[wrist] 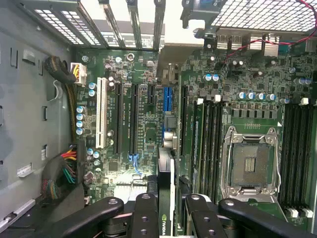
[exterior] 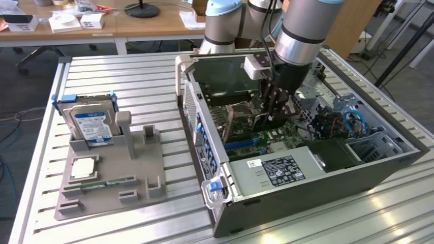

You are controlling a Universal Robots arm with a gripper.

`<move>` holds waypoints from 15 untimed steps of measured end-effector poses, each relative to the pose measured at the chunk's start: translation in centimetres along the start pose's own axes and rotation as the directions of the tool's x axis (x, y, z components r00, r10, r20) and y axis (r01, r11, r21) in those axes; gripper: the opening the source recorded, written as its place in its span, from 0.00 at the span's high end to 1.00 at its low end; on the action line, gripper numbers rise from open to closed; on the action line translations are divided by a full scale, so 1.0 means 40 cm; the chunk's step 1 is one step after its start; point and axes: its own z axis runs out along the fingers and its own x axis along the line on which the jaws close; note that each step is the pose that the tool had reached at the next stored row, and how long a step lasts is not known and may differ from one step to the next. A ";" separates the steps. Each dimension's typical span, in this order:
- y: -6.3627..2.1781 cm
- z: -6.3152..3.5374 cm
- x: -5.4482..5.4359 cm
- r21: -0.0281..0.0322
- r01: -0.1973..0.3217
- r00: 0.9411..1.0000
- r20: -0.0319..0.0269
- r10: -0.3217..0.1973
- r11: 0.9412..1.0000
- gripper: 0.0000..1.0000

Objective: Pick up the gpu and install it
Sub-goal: 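Insert the gpu into the slot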

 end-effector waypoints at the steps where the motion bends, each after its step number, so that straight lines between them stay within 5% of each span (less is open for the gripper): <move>1: 0.000 0.000 0.000 0.000 0.000 1.000 0.000 0.000 1.000 0.74; 15: 0.004 0.000 0.000 0.000 0.000 1.000 0.000 0.000 1.000 0.74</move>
